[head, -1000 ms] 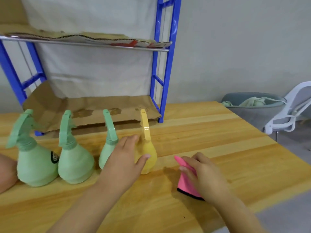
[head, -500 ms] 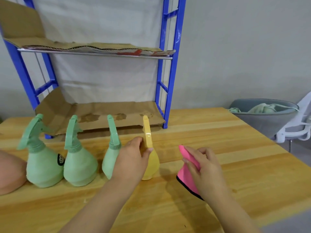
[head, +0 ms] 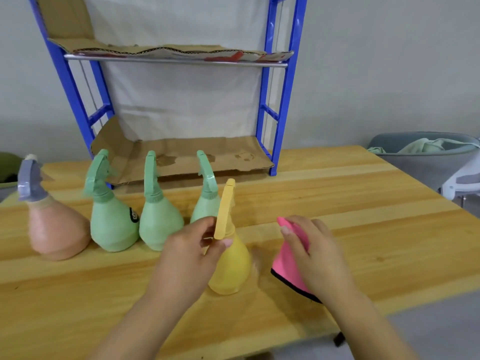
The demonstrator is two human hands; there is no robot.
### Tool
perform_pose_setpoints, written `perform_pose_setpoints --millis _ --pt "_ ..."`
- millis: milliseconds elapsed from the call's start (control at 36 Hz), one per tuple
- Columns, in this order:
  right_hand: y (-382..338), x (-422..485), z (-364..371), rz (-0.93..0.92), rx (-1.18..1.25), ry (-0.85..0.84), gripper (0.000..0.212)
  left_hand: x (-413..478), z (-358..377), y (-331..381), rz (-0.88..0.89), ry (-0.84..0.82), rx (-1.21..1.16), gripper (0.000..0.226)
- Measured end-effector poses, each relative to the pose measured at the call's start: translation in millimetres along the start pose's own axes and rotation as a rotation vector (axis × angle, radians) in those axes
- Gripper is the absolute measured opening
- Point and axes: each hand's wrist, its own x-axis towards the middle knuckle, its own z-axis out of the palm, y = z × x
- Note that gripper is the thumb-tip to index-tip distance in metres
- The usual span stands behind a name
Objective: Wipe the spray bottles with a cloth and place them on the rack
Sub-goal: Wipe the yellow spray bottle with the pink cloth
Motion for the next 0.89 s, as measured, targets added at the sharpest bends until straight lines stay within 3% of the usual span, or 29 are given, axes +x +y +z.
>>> perform_pose_setpoints --millis 306,444,583,889 --pt "-39.9 -18.6 20.4 -0.034 0.222 -0.008 0.024 -29.3 -43.4 -29.9 0.053 0.093 0.014 0.031" --pt "-65.7 -17.8 22.7 -0.097 0.273 -0.008 0.027 -27.5 -52.5 -35.3 -0.033 0.027 -0.192 0.026" --pt "-99.1 -8.2 12.6 -0.190 0.364 -0.033 0.025 -22.8 -55.4 -36.8 -0.026 -0.074 -0.218 0.027" --pt "-134.7 26.6 8.8 -0.543 0.036 -0.097 0.028 -20.7 -53.2 -42.9 -0.082 -0.045 -0.286 0.025"
